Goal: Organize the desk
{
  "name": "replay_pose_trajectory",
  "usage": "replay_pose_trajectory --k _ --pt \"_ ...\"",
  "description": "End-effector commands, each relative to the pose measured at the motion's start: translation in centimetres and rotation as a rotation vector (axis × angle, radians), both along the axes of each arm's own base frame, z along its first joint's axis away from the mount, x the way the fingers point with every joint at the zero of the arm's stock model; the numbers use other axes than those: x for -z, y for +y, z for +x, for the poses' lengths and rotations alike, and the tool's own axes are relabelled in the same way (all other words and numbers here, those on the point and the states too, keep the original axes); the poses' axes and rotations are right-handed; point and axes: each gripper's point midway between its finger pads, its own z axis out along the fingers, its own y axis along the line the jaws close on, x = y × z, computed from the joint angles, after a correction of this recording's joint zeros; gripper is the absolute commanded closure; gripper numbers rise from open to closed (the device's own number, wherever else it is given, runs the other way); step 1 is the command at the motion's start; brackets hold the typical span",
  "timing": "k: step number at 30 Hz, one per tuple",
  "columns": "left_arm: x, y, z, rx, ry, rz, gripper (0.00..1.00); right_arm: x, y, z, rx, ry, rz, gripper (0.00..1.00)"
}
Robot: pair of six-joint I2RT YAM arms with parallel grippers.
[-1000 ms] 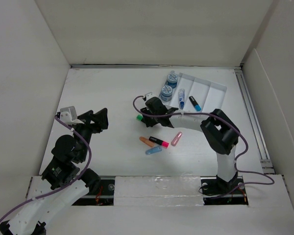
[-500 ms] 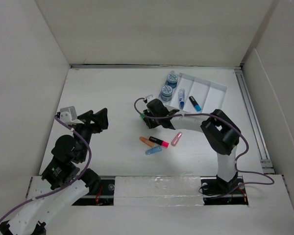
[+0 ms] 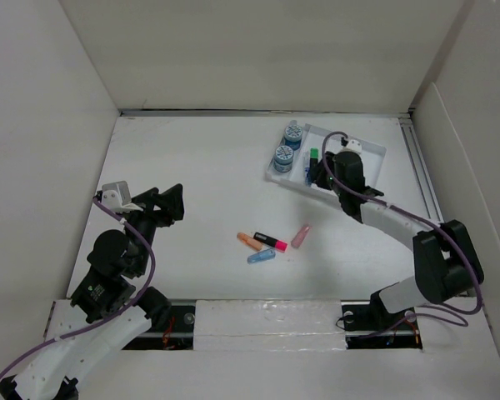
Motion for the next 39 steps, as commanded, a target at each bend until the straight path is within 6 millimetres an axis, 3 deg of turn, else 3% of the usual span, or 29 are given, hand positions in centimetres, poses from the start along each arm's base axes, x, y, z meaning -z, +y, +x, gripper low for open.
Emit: replay_pose_trajectory --k 1,4,5,9,12,13,14,15,16,17,19,20,21,22,23,24,25,27,30,33,36,39 --pt "-0.7 -0.1 -0.1 0.012 -0.031 -0.014 0.35 -0.3 -3.9 1.5 0.159 -0.020 0.046 0.89" --pt "-0.7 0.0 0.0 0.004 -0.029 -0.014 0.35 0.3 -6.2 3.0 0.222 0.020 0.031 0.88" --pt "-0.7 0.1 0.0 0.000 -0.030 -0.017 0.35 0.2 -6.2 3.4 0.233 0.022 0.031 0.82" --pt "-0.6 0.2 -0.1 -0.003 -0.027 -0.016 0.35 -0.4 -8.5 4.0 0.301 0.009 0.019 0.36" --pt "-0.7 0.2 0.0 -0.009 -0.030 -0.018 0.35 -1.6 -8.5 3.4 0.289 -0.024 0.028 0.19" --pt "-0.7 0.1 0.0 -0.005 -0.028 -0.016 0.35 -1.8 -8.0 3.1 0.277 -0.032 0.027 0.18" --pt "-0.5 0.0 0.1 0.000 -0.021 -0.010 0.35 -2.4 -6.1 2.6 0.216 -0.054 0.029 0.36" --pt "-0.6 0.0 0.1 0.000 -0.023 -0.011 0.35 -2.4 -6.1 2.6 0.215 -0.055 0.029 0.36" --pt "-0.6 0.1 0.1 -0.005 -0.026 -0.014 0.35 -2.3 -4.9 1.8 0.161 -0.054 0.035 0.48" --pt "-0.6 0.2 0.1 -0.008 -0.027 -0.014 0.35 -2.2 -3.6 1.2 0.112 -0.054 0.032 0.81" --pt "-0.5 0.1 0.2 -0.009 -0.021 -0.009 0.35 -1.2 1.5 -1.4 -0.080 -0.035 0.029 0.96" --pt "-0.4 0.1 0.2 -0.008 -0.019 -0.007 0.35 -0.7 3.2 -2.4 -0.165 -0.035 -0.010 0.97" --pt "-0.4 0.1 0.2 -0.009 -0.018 -0.009 0.35 0.0 6.4 -4.6 -0.283 -0.020 -0.035 0.95" --pt "-0.5 0.1 0.2 -0.012 -0.022 -0.012 0.35 0.9 7.9 -5.9 -0.344 0.002 -0.071 0.92" --pt "-0.6 0.2 0.2 -0.017 -0.026 -0.015 0.35 1.9 9.9 -8.1 -0.415 0.027 -0.146 0.81" --pt "-0.6 0.2 0.2 -0.017 -0.024 -0.013 0.35 2.4 9.7 -8.4 -0.424 0.049 -0.172 0.75" --pt "-0.5 0.1 0.3 -0.015 -0.019 -0.009 0.35 3.1 11.4 -10.2 -0.486 0.063 -0.213 0.70" --pt "-0.2 -0.1 0.4 -0.008 -0.009 0.001 0.35 4.8 11.9 -12.3 -0.549 0.124 -0.304 0.55" --pt "-0.4 0.1 0.4 -0.019 -0.016 -0.005 0.35 6.2 12.6 -15.0 -0.601 0.179 -0.380 0.41" --pt "-0.2 0.0 0.5 -0.015 -0.006 0.000 0.35 7.7 12.9 -16.7 -0.634 0.233 -0.408 0.38" --pt "-0.3 0.0 0.5 -0.018 -0.012 -0.003 0.35 9.9 12.1 -17.1 -0.588 0.304 -0.452 0.38" --pt "-0.1 -0.2 0.5 -0.008 -0.004 0.003 0.35 10.7 12.3 -17.4 -0.568 0.325 -0.481 0.38"
